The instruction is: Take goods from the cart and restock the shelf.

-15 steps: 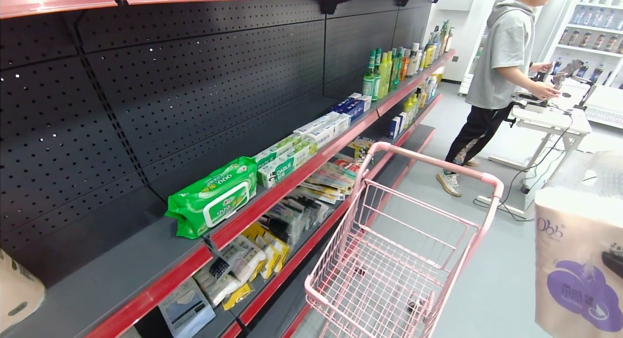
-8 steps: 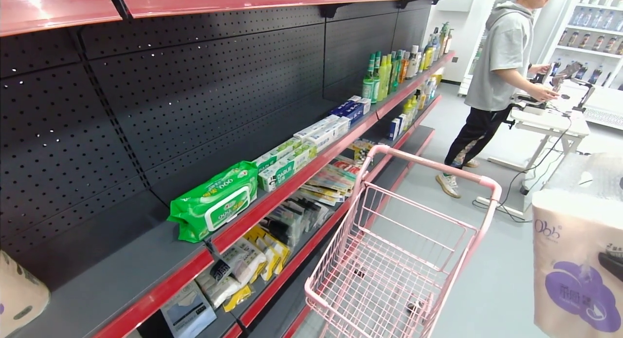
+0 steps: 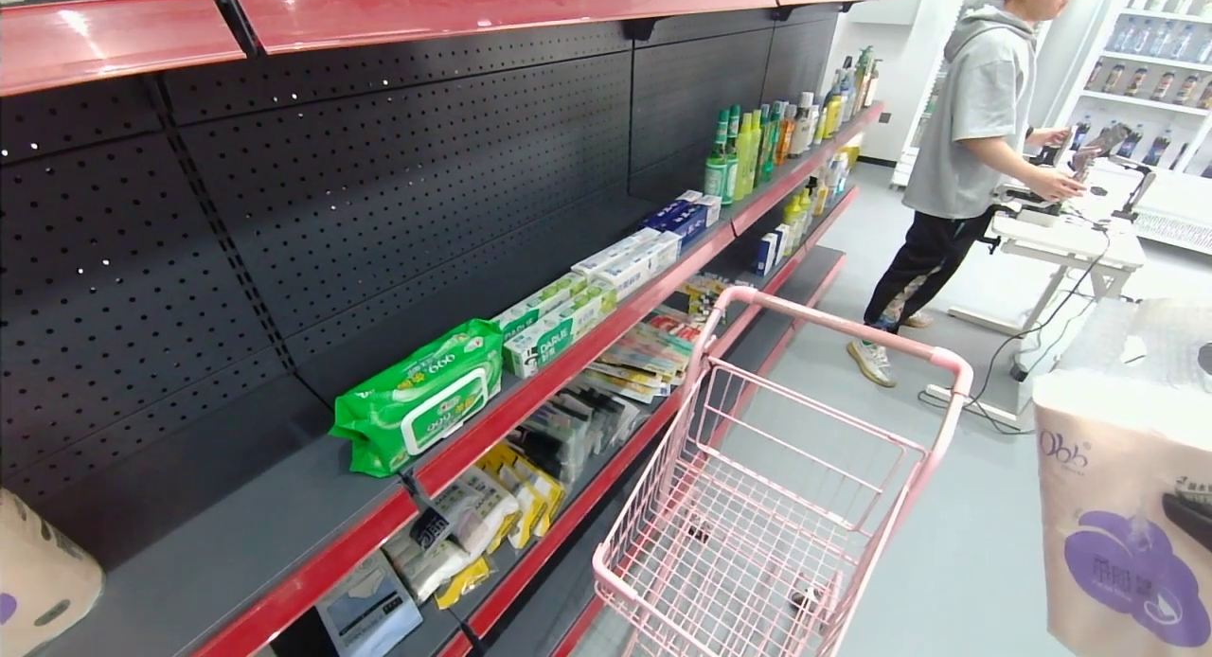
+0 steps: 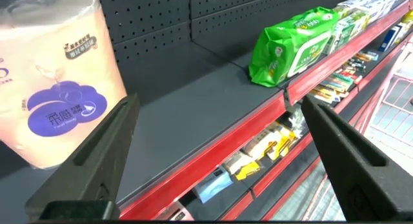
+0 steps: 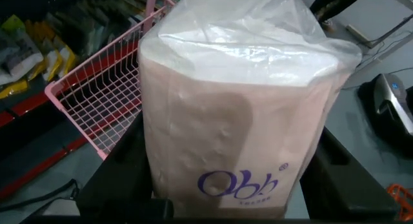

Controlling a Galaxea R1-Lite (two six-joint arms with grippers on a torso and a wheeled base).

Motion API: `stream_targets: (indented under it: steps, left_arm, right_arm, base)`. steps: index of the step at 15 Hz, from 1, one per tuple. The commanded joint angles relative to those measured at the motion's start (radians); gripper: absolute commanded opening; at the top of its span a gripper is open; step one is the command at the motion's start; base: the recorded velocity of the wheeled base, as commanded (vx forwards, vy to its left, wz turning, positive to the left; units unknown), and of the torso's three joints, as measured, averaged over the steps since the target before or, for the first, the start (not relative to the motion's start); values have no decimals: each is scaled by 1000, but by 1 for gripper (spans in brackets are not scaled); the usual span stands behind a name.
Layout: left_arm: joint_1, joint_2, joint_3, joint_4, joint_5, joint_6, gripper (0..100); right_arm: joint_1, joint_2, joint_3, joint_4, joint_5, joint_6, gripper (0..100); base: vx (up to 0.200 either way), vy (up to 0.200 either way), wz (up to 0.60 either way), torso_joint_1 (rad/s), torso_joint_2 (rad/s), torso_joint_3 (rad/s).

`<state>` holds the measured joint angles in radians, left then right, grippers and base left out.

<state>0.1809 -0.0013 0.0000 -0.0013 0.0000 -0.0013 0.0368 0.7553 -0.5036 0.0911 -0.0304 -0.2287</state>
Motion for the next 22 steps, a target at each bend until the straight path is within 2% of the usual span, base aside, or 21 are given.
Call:
stream_targets:
  steps: [1, 18, 22]
  left_arm:
    - [0, 1, 0, 0, 0, 0, 100]
    - [0, 1, 0, 0, -2, 0, 100]
    - [0, 1, 0, 0, -2, 1, 100]
  right_arm:
    - [0, 10, -1, -1, 0, 0, 0]
    - [0, 7, -6, -2, 0, -6, 0]
    - [-29, -37, -4, -2, -5, -12, 0]
  base:
    - [0, 0, 600, -2, -2, 2]
    - [0, 0, 600, 4, 3, 3]
    - [0, 0, 0, 0, 0, 0]
